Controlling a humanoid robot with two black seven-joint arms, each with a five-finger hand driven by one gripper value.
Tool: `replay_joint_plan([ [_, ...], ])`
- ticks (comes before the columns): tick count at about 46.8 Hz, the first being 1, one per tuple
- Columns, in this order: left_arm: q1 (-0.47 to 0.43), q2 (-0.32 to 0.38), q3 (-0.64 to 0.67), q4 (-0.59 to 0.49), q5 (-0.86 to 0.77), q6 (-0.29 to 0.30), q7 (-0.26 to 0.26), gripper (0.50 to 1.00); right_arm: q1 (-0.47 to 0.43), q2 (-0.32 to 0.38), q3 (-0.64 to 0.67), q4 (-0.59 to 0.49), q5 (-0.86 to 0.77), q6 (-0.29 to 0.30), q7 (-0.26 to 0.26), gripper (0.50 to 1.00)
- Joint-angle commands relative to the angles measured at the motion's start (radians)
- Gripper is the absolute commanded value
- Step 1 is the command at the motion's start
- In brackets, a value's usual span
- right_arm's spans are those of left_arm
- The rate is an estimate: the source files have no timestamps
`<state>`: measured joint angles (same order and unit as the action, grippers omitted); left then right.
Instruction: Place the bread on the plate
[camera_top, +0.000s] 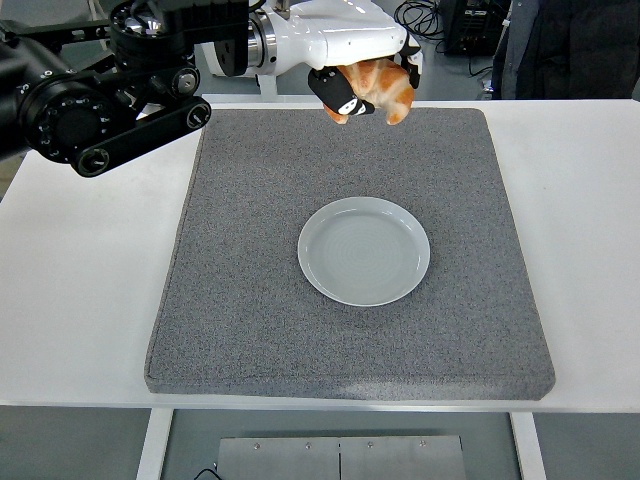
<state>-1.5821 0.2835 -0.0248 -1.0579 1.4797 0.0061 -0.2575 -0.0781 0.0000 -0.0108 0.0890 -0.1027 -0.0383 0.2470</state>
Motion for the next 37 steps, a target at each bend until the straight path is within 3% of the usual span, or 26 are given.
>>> replay_joint_plan([
  [1, 0.004, -0.053, 0.003, 0.038, -0.013, 0.0, -0.002, 0.5, 0.0, 0.0, 0.0, 0.0, 0.0, 0.0, 0.0, 1.0],
  [16, 0.013, -0.204, 0.065, 0.084, -0.032, 0.0, -0.002, 0.5, 0.0, 0.0, 0.0, 0.0, 0.0, 0.0, 0.0, 1.0],
  [37, 0.067, -0.239, 0.201, 0.087, -0.029, 0.002, -0.002, 0.5, 0.0, 0.0, 0.0, 0.0, 0.0, 0.0, 0.0, 1.0],
])
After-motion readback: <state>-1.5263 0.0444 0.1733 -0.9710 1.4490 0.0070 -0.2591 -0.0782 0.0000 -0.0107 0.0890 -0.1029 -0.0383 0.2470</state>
